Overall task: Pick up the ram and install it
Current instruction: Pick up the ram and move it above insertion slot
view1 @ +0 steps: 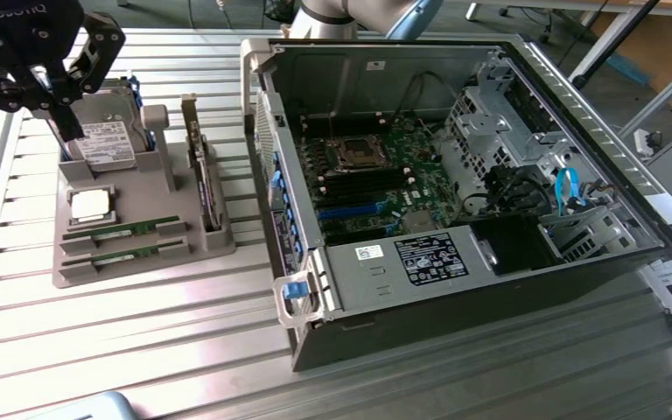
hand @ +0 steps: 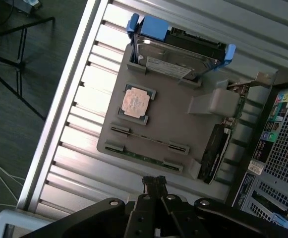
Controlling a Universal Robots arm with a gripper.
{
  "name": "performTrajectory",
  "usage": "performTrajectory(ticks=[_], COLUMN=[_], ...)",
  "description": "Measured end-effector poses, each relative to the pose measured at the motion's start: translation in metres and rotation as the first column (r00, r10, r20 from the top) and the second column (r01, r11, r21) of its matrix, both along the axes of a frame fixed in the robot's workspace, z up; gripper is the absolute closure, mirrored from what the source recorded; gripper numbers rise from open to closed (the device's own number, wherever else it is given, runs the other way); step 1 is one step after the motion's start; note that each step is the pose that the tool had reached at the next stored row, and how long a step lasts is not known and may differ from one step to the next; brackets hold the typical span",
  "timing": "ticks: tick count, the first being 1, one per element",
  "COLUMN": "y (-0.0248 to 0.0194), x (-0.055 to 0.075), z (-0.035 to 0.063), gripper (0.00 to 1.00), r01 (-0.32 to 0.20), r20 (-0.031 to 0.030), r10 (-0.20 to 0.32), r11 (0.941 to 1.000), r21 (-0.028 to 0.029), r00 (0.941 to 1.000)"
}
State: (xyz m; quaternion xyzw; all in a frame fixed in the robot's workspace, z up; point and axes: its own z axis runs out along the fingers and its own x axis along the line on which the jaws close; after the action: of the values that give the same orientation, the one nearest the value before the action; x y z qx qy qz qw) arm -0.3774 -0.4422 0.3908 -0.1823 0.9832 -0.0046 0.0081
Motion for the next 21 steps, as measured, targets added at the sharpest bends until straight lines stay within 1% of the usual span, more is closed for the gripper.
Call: performTrajectory(ticks=[12, 15, 21], y=[0.0000, 0.0000, 0.0000], x=[0.0000, 0.0000, 0.0000], z=[0.0000, 0.0000, 0.0000], gripper=[0.90, 0.90, 0.90], r01=[-0.073, -0.099, -0.130], r20=[-0.0002, -0.0004, -0.0008], r10=[0.073, 0.099, 0.130], r11=[0.9973, 0.9950, 0.9914], r21=[-0.0057, -0.0087, -0.0125], r00=[0.9973, 0.9950, 0.9915])
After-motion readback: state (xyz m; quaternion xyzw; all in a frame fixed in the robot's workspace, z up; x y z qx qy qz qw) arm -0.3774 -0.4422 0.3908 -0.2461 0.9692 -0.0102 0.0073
